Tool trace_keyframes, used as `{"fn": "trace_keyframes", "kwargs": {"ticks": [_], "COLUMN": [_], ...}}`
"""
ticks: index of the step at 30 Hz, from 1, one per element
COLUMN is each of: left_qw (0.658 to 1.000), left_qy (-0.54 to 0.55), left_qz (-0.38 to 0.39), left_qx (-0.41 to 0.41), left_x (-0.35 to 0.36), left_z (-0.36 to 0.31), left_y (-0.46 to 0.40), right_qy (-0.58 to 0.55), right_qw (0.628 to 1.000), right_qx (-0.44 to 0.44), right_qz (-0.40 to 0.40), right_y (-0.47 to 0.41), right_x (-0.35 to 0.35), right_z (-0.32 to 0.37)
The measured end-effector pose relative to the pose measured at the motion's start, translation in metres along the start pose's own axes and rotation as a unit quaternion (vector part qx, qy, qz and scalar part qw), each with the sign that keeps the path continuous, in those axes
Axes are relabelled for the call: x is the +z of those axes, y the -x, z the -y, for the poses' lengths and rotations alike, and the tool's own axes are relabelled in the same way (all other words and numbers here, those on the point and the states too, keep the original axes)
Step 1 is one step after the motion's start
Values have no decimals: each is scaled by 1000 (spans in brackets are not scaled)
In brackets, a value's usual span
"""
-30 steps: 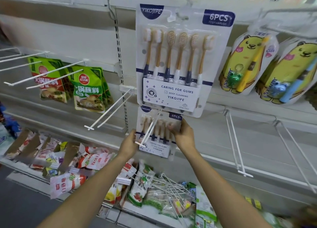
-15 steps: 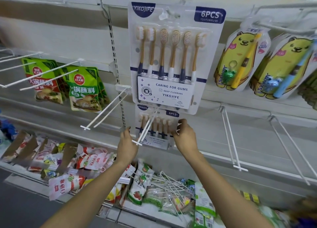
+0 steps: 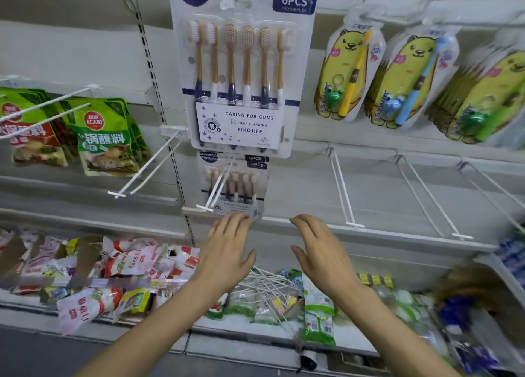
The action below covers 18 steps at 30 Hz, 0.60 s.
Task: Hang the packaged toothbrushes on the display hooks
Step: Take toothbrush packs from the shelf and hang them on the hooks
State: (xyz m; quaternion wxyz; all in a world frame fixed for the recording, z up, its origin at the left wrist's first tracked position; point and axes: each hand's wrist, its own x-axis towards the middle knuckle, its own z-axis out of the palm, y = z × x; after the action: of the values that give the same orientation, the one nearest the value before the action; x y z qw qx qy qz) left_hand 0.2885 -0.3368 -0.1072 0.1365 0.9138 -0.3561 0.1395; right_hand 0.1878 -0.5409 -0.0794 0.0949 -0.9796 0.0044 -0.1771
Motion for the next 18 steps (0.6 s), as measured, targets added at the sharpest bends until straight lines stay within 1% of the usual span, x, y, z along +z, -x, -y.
{"fn": "trace_keyframes", "kwargs": {"ticks": [3,10,18], "left_qw": [999,991,973], "left_qy": [0,43,91], "left_qz": [1,12,19], "left_qx": [43,124,212], "left_x": [-11,-31,-38], "left_z": [-29,-110,-234], "left_y": [-2,-6,-18], "right_qy": [14,28,35], "right_qw": [1000,998,987], "right_qx": [5,48,137], "right_qz": [-13,-36,-81], "right_y": [29,93,186], "right_x": [-16,-58,-131], "right_z": [-11,-47,-104]}}
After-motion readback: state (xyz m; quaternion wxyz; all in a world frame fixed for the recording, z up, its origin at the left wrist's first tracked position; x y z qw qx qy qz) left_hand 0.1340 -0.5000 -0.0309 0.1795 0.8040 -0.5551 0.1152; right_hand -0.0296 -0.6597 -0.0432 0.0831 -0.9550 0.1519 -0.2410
